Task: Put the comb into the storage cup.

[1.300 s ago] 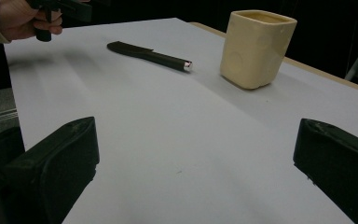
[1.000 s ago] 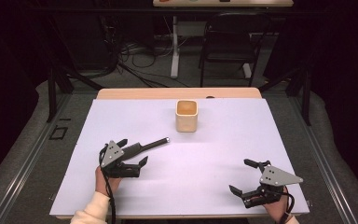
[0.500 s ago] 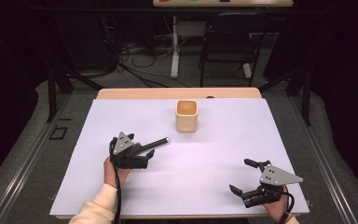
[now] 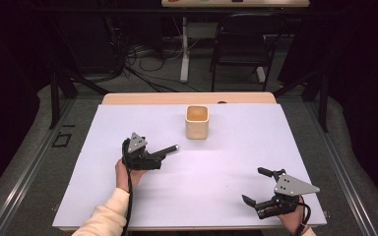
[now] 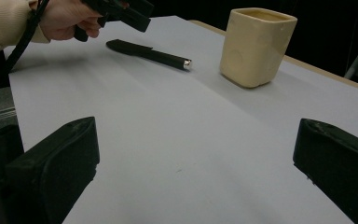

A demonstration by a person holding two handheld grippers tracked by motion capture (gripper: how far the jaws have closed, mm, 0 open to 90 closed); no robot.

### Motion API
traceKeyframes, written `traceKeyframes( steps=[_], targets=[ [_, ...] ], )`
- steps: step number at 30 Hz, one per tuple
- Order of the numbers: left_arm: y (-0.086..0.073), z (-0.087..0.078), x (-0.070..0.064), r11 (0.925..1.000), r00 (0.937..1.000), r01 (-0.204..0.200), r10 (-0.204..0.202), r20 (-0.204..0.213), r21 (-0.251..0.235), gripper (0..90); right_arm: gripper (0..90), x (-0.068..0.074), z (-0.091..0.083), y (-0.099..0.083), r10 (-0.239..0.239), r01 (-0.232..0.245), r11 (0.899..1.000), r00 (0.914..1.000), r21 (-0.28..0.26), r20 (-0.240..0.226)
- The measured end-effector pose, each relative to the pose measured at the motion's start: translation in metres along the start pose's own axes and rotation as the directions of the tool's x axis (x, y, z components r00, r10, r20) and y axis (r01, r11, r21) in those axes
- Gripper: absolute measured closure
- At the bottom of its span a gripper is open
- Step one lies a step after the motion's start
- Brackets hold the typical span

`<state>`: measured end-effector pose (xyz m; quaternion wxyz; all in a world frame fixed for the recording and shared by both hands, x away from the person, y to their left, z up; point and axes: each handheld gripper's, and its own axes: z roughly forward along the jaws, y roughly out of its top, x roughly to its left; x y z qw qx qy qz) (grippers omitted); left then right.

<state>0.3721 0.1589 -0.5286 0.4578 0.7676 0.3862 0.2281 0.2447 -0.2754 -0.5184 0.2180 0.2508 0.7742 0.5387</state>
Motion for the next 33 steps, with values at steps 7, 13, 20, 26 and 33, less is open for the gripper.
traceKeyframes(
  steps=[7,13,20,26,33],
  targets=[
    [0.005,0.014,0.004,0.9998,0.9997,0.012,-0.012,-0.021,0.014,22.2,0.0,0.000,0.001,0.000,-0.002,0.002,1.000,1.0000,0.008,-0.002],
    [0.009,0.026,0.003,0.9994,0.9997,0.018,-0.018,-0.015,0.030,40.7,0.0,0.000,0.001,0.000,0.002,-0.002,1.000,1.0000,0.008,-0.004],
    [0.009,0.043,0.001,0.9969,0.9997,0.024,-0.024,-0.002,0.074,66.3,0.1,0.000,0.002,-0.001,0.000,0.001,1.000,0.9999,0.013,-0.012],
    [0.011,0.052,0.000,0.9941,0.9992,0.034,-0.036,0.019,0.103,88.2,0.2,0.000,0.002,-0.001,-0.003,0.003,1.000,0.9999,0.016,-0.011],
    [0.015,0.064,-0.002,0.9895,0.9989,0.043,-0.045,0.013,0.138,90.0,0.3,0.000,0.001,-0.001,-0.001,0.001,1.000,0.9999,0.014,-0.011]
  ],
)
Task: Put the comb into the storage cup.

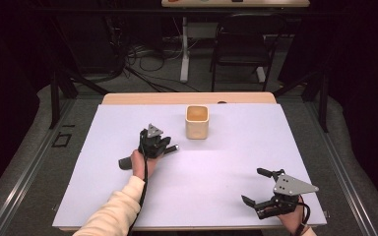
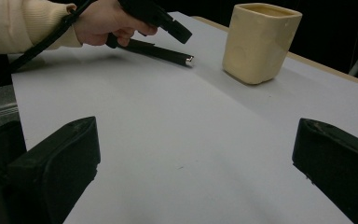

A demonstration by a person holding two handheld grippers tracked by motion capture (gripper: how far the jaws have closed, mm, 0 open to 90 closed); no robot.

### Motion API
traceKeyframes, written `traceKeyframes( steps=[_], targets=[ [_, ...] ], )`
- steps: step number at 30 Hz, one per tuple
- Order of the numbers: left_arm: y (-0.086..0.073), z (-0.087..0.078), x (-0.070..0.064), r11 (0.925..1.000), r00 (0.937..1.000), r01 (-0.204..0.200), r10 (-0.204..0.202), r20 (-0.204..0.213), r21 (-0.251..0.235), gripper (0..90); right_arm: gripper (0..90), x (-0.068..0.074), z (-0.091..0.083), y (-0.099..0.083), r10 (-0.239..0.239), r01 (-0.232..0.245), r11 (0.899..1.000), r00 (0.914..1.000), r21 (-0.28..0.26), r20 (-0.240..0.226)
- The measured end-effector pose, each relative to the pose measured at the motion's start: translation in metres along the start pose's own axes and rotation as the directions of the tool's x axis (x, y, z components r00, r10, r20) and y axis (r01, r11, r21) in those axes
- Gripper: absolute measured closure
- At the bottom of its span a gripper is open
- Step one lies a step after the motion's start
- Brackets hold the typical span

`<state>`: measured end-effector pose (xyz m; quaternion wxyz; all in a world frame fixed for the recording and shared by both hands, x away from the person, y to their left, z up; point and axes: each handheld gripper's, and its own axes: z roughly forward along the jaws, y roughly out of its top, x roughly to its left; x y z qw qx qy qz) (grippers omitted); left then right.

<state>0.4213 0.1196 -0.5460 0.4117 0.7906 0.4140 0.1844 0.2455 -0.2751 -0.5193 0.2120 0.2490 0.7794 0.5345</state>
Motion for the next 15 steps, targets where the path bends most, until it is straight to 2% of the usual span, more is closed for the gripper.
traceKeyframes(
  steps=[4,7,13,15],
  targets=[
    [0.000,0.006,0.000,0.9994,1.0000,0.005,-0.005,0.000,0.035,90.0,0.4,0.000,0.000,0.000,0.002,-0.002,1.000,1.0000,-0.002,-0.001],
    [0.002,0.008,0.001,0.9988,0.9997,0.023,-0.023,0.011,0.044,90.0,0.6,0.000,0.000,0.000,0.002,-0.002,1.000,1.0000,0.005,-0.004],
    [0.004,0.014,-0.002,0.9982,0.9997,0.015,-0.016,0.016,0.058,90.0,0.8,0.000,0.000,0.000,-0.002,0.002,1.000,1.0000,-0.002,-0.001],
    [0.004,0.016,-0.002,0.9968,0.9997,0.012,-0.014,0.021,0.079,90.0,0.8,0.000,0.000,0.000,0.001,-0.001,1.000,1.0000,0.005,-0.004]
  ],
)
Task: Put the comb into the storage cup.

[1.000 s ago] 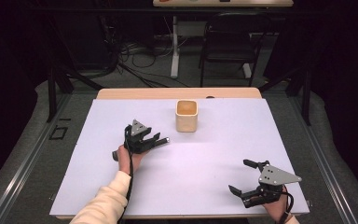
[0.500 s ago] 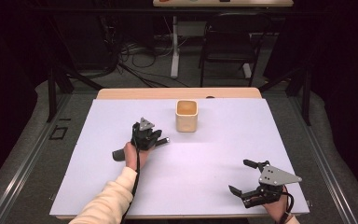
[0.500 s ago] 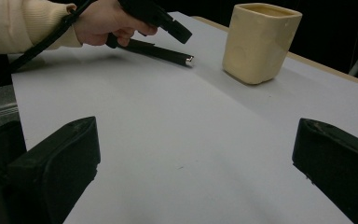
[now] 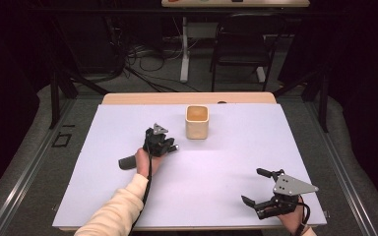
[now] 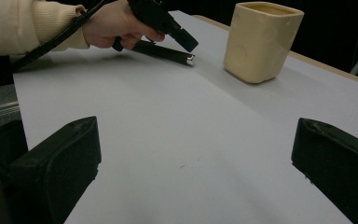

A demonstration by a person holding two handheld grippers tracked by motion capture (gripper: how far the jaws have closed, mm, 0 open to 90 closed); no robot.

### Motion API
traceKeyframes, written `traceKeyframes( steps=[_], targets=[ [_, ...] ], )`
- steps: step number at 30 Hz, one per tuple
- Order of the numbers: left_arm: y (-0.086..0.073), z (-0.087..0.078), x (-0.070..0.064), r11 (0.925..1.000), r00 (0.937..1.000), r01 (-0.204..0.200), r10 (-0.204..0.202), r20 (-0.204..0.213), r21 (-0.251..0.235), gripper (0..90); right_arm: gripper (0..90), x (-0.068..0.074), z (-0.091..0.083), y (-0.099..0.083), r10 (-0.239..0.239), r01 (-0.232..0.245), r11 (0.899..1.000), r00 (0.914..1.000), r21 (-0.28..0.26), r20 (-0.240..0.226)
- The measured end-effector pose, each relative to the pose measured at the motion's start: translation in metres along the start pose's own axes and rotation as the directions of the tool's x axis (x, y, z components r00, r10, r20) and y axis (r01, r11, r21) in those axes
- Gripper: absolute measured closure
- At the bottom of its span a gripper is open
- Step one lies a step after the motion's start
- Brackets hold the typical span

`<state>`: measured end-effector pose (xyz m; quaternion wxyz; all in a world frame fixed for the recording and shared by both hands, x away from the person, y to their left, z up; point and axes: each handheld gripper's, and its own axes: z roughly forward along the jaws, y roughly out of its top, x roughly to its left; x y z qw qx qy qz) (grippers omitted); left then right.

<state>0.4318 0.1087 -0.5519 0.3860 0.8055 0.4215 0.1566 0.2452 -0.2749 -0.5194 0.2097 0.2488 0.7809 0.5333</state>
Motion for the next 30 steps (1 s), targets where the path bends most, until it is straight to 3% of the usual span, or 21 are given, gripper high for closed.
traceKeyframes(
  steps=[30],
  targets=[
    [-0.0026,-0.0007,-0.0042,0.9982,0.9982,-0.040,0.038,0.046,0.043,90.0,1.2,0.0016,-0.0008,0.0010,-0.009,0.009,1.000,1.0000,-0.007,-0.002]
  ],
)
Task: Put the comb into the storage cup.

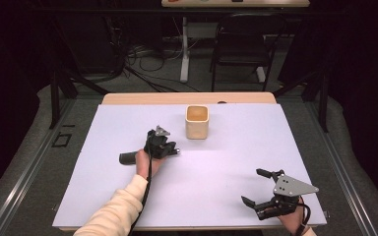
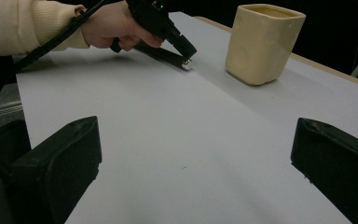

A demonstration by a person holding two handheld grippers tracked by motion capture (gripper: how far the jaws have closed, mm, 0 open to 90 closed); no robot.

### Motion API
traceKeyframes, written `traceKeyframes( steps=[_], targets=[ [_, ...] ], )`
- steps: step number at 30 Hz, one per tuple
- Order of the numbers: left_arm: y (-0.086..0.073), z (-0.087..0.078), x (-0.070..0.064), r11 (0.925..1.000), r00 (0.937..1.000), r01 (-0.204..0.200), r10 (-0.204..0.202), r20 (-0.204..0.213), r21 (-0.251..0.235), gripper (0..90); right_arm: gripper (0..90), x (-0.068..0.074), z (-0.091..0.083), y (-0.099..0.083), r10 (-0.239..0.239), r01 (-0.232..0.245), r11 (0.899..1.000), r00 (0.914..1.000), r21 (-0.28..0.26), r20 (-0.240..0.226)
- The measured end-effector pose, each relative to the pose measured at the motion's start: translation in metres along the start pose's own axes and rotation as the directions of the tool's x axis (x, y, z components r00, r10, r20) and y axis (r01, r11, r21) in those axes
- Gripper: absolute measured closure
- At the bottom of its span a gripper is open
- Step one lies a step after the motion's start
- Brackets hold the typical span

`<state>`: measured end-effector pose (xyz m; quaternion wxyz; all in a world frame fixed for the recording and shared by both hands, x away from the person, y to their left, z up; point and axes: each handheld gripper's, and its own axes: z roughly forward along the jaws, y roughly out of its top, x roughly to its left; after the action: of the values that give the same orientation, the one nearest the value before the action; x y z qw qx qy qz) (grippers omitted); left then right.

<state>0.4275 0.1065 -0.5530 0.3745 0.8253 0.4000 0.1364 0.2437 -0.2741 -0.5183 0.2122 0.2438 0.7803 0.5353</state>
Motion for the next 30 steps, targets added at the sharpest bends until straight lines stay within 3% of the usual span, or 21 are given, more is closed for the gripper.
traceKeyframes(
  steps=[21,30],
  targets=[
    [-0.0028,-0.0009,-0.0049,0.9998,0.9998,-0.018,0.018,0.008,0.010,90.0,1.3,-0.0001,-0.0010,0.0004,-0.003,0.003,1.000,1.0000,-0.003,0.001],
    [-0.0030,-0.0042,-0.0038,0.9999,1.0000,-0.003,0.003,0.005,0.016,90.0,1.3,-0.0003,-0.0005,0.0002,0.000,0.000,1.000,1.0000,-0.002,0.000]
  ],
)
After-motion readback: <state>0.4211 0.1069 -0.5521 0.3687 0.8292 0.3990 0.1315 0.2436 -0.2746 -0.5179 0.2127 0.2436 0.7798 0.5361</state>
